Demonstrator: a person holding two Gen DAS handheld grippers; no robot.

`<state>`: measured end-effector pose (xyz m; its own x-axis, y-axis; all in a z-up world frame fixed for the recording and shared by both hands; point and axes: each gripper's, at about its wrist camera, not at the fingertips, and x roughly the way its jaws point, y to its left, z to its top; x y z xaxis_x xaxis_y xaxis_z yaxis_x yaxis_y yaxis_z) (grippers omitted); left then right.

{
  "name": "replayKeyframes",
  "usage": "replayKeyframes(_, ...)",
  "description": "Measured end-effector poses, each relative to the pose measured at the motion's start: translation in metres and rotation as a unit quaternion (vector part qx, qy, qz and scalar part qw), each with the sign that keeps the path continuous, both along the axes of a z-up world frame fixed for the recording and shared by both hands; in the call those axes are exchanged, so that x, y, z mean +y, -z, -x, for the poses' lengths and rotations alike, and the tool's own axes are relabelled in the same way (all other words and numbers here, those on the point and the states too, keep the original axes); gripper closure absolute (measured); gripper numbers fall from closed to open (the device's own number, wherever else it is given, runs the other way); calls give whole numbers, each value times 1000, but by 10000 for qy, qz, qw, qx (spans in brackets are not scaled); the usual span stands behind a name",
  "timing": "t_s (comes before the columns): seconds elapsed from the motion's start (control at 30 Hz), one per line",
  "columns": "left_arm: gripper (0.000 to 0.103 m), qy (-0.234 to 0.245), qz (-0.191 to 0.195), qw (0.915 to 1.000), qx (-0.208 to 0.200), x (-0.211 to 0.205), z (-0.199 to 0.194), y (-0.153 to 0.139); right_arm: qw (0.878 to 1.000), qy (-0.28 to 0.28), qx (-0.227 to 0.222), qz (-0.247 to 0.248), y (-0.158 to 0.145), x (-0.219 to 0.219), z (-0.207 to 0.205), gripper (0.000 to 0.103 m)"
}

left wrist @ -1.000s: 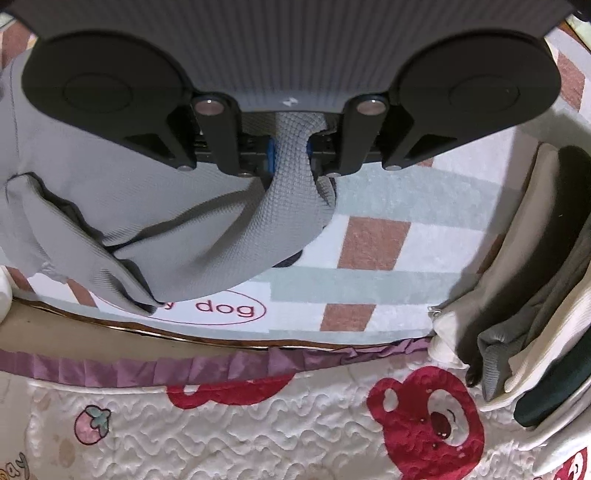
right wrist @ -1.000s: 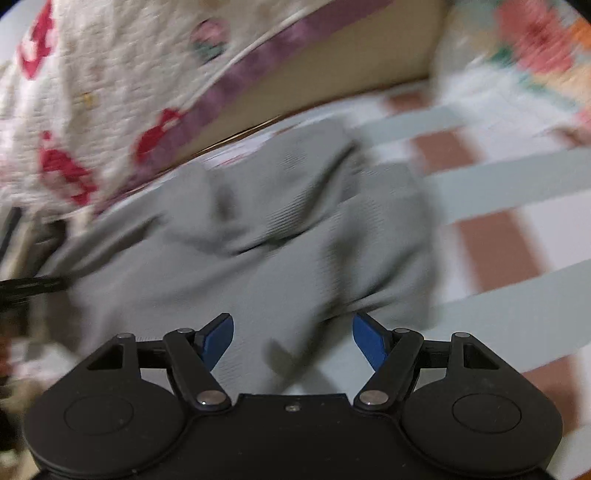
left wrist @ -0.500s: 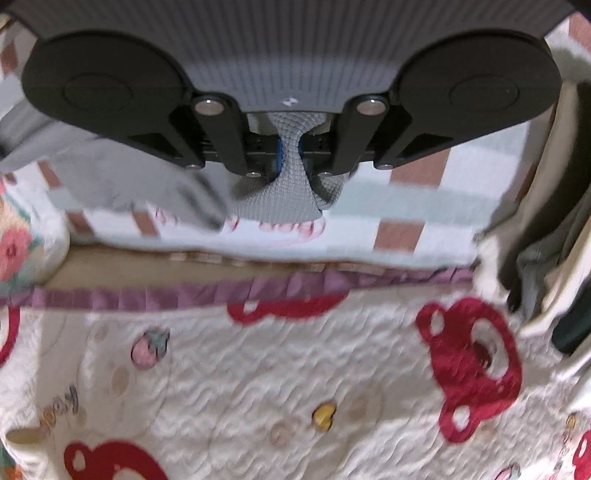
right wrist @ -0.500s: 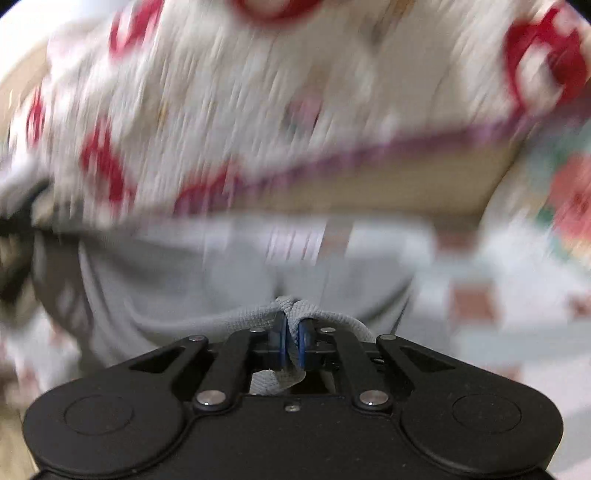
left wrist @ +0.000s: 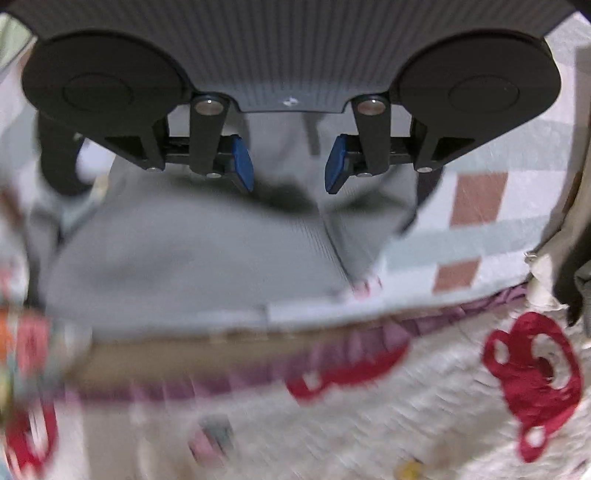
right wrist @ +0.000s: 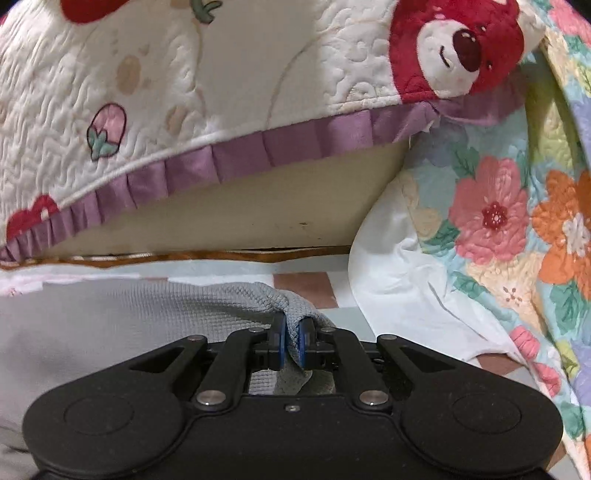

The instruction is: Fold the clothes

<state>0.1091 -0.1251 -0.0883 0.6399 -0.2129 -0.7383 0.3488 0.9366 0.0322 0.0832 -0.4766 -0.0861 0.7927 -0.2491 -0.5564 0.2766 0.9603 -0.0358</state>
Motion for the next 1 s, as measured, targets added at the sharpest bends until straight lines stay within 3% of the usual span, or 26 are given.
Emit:
replayKeyframes(0.07, 61, 45, 23, 9998, 172, -6, -4, 7, 9999, -44, -55, 137, -2, 2, 1, 96)
replayKeyframes(0.2, 53, -155, 800, 9965, 209, 3, -11, 1, 9994, -169, -232, 209, -12, 2, 11, 96)
replayKeyframes(0.27, 50, -175, 1328, 9905, 320, 13, -18, 2, 9991, -225, -252, 250, -15, 2, 13, 96)
replayKeyframes(0.3, 47, -302, 1831, 9806, 638, 23, -28, 8, 9989, -237, -253, 324, -14, 3, 14, 96)
replayKeyframes(0.37, 47, -773, 2741, 9499, 1291, 42, -48, 21, 9973, -149, -366, 624, -14, 5, 16, 96)
replayKeyframes(0.43, 47, -1204, 3299, 9241, 1504, 58, -62, 28, 9955, 9, -458, 832, -19, 5, 13, 97)
replayKeyframes(0.47, 46, -1348, 3425, 9176, 1499, 63, -69, 29, 9950, 65, -460, 881, -22, 4, 9, 97)
replayKeyframes(0.6, 43, -1481, 3242, 9245, 1355, 60, -88, 32, 9934, 31, 146, 1133, -12, 2, -22, 89)
replayKeyframes(0.7, 43, -1591, 3177, 9254, 1320, 58, -94, 41, 9988, 51, 269, 399, -4, -10, -22, 77)
replayKeyframes(0.73, 43, -1594, 3192, 9251, 1298, 58, -94, 42, 9997, 106, 186, 145, -5, -14, -15, 65)
replayKeyframes(0.8, 44, -1432, 3178, 9281, 1309, 59, -96, 45, 9994, 197, 58, -278, -2, -23, 2, 49)
replayKeyframes(0.87, 45, -1302, 3220, 9276, 1373, 63, -101, 46, 9981, 316, 125, -520, 7, -32, 20, 48)
replayKeyframes(0.93, 54, -1223, 3259, 9266, 1423, 68, -106, 48, 9959, 438, 314, -727, 19, -38, 37, 48)
replayKeyframes(1.0, 79, -1171, 3168, 9314, 1360, 67, -106, 47, 9929, 485, 475, -976, 30, -40, 55, 47)
